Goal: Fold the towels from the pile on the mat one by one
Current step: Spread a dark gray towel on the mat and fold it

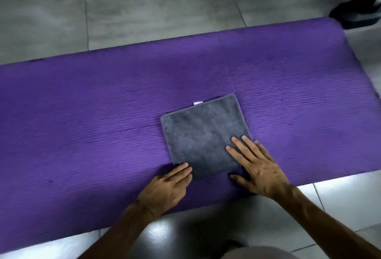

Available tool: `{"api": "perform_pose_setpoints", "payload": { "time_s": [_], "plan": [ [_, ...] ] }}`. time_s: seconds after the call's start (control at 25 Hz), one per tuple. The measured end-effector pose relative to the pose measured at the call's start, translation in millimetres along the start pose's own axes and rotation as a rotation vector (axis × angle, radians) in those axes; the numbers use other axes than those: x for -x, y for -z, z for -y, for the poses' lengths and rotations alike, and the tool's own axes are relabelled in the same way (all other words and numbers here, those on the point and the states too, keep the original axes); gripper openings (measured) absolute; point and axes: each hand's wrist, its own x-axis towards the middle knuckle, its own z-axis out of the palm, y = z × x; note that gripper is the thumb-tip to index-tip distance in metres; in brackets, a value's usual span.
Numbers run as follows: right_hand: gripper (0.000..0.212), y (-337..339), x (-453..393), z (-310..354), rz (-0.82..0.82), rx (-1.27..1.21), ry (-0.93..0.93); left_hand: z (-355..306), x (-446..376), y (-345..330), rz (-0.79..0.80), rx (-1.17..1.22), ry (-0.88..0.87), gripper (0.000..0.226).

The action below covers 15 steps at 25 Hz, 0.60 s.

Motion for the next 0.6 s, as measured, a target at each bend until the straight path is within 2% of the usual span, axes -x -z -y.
{"api": "perform_pose_setpoints", "payload": {
  "time_s": [0.24,0.36,0.44,0.56,0.6],
  "plan": [
    [0.062,-3,-5,0,-0.063,0.047,-0.057,9,-2,18,0.089,-0.039,0.006,0.045],
    [0.046,15,-12,-2,-0.139,0.025,-0.072,1,-14,36,0.010,0.078,0.111,0.036],
    [0.037,47,-15,-5,-0.180,-0.087,-0.044,-5,-19,70,-0.063,0.313,0.210,0.023],
    [0.029,125,-19,-7,-0.091,-0.543,-0.121,0,-24,143,-0.080,0.900,0.425,0.025],
    [0.027,147,-26,-8,-0.062,-0.700,-0.126,7,-27,162,-0.112,1.025,0.461,0.026]
  ]
}}
